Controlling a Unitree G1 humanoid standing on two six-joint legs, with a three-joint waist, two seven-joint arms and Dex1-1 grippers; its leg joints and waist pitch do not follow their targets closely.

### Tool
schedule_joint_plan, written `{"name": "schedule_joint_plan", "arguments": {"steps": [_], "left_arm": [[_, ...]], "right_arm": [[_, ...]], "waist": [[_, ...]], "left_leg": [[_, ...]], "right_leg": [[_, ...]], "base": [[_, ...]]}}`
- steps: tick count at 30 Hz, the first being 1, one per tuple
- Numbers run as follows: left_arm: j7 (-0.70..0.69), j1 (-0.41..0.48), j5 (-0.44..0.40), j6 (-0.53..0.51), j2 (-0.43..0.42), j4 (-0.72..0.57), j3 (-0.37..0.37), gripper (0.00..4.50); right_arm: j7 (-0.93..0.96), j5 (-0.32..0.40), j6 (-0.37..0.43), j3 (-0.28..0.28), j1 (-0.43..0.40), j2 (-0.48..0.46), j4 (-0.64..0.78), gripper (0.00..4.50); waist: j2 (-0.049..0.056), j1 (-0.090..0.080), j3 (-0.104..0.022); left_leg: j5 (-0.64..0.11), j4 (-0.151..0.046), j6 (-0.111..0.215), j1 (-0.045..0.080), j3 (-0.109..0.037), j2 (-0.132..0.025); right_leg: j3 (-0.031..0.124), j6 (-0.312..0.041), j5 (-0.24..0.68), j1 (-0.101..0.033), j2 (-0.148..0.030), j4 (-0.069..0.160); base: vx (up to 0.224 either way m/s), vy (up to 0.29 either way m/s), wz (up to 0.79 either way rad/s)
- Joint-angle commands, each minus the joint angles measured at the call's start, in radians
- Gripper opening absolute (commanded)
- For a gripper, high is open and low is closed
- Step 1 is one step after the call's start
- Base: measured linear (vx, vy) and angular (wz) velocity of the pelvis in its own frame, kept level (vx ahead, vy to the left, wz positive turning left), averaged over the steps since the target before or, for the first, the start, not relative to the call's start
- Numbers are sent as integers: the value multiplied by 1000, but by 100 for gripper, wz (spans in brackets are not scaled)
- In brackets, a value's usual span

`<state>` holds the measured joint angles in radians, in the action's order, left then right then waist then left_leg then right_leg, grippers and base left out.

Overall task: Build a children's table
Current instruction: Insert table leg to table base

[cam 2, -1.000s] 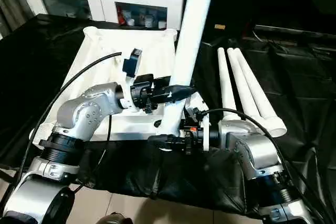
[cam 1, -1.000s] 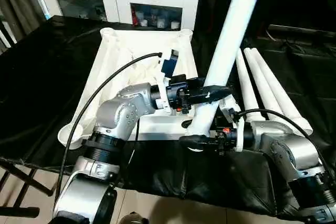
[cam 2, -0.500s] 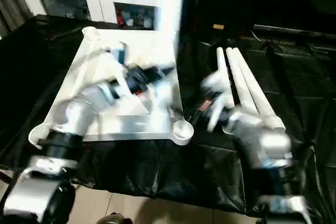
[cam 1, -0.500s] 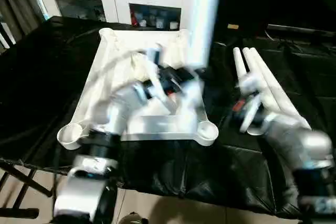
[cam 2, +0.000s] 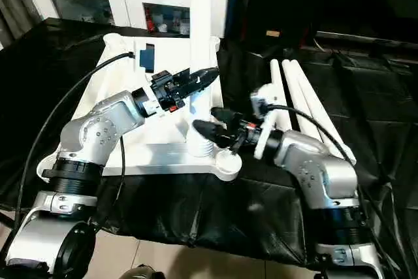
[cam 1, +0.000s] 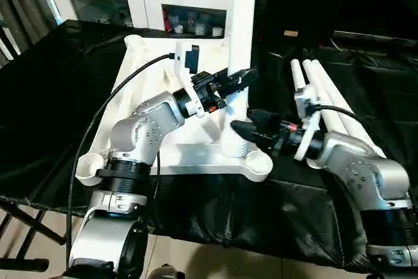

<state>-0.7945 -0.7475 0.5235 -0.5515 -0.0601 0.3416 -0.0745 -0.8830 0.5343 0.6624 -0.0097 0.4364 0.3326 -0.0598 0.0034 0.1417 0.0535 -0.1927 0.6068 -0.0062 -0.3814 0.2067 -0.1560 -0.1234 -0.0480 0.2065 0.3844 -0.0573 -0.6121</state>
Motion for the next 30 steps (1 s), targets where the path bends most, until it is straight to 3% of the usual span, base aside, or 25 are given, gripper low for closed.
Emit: {"name": "schedule_joint_plan", "arguments": {"steps": [1, 3, 8, 14, 18, 25, 30], "left_arm": [[28, -18, -31, 9, -2, -39, 30, 188], [66, -18, -66, 24, -2, -48, 48, 188], [187, -15, -158, 63, 14, -75, 84, 188], [299, -19, -202, 84, 42, -86, 78, 188], [336, -23, -217, 92, 55, -89, 80, 188], [338, -17, -230, 103, 61, -101, 101, 188], [317, -13, -228, 100, 55, -108, 115, 188]], "right_arm": [[40, -33, -9, 16, 20, -6, 5, 386], [88, -77, -31, 31, 32, -18, 1, 386], [248, -152, -2, 66, 62, -77, -4, 386], [366, -199, 5, 68, 84, -137, -24, 386], [421, -207, -10, 53, 95, -176, -50, 386], [428, -177, 5, 39, 101, -208, -53, 314], [400, -169, 16, 47, 98, -198, -56, 292]], "waist": [[-6, -3, -76], [-8, -5, -76], [-7, -8, -76], [-5, -11, -76], [-7, -13, -76], [-4, -12, -75], [-5, -13, -75]], "left_leg": [[-36, -58, 63, 20, -55, -101], [-33, -58, 61, 20, -56, -102], [-32, -60, 50, 22, -56, -102], [-35, -60, 41, 23, -55, -103], [-39, -61, 36, 21, -55, -100], [-45, -62, 33, 23, -55, -102], [-46, -62, 34, 22, -55, -101]], "right_leg": [[82, -141, 77, -57, -133, 69], [83, -140, 69, -56, -132, 67], [85, -137, 70, -55, -133, 67], [86, -139, 52, -54, -132, 65], [87, -136, 55, -55, -133, 66], [88, -133, 42, -55, -135, 65], [87, -126, 53, -56, -134, 66]], "base": [[0, 0, 0], [0, 0, 0], [0, 0, 0], [0, 0, 0], [0, 0, 0], [0, 0, 0], [0, 0, 0]]}}
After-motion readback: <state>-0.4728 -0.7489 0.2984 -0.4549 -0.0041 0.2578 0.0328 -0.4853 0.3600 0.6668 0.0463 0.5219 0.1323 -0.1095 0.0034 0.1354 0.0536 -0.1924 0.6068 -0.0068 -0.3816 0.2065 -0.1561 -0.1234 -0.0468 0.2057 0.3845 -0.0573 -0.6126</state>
